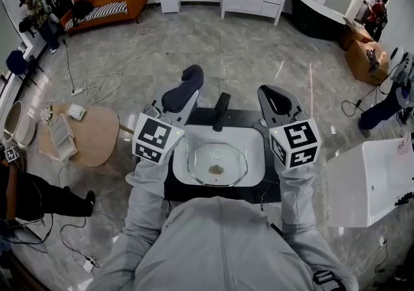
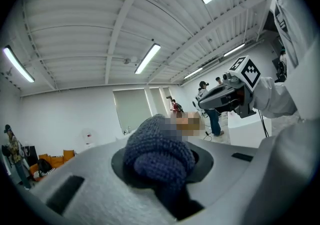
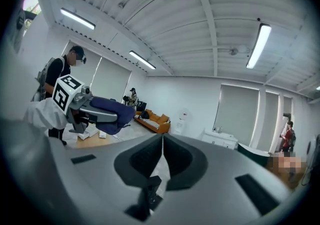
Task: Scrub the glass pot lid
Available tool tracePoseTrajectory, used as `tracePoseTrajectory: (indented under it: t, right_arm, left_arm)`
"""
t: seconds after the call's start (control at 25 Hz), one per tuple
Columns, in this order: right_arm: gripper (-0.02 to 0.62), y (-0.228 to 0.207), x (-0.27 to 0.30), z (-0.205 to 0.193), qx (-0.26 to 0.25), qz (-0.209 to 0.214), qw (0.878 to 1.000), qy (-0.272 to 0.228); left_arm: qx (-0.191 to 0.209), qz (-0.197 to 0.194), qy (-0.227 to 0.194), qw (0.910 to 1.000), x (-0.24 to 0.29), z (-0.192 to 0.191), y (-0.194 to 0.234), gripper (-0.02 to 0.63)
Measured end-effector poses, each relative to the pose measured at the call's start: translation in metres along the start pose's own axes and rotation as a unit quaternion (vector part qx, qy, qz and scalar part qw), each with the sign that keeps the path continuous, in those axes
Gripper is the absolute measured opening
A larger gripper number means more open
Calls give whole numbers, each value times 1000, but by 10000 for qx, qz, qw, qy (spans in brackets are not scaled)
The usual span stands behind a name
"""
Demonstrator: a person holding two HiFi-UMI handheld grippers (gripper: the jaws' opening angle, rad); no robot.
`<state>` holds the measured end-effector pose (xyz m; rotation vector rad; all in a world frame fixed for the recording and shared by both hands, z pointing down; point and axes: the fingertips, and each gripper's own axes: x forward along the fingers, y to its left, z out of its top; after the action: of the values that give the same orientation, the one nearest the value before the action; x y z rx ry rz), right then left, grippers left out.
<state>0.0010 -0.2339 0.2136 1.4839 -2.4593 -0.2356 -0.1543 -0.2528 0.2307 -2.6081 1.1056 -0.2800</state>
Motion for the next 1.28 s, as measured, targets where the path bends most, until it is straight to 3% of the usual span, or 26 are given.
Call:
tracePoseTrajectory:
  t: [0.52, 1.28]
  right_arm:
    - [31, 8, 2, 3, -166, -4, 9999, 27]
    - [29, 10, 6, -7, -118, 94, 9998, 121]
  left_arm:
    - [352, 67, -22, 9994, -6, 13, -3, 83]
    - [330, -40, 41, 9994, -1, 7, -11, 84]
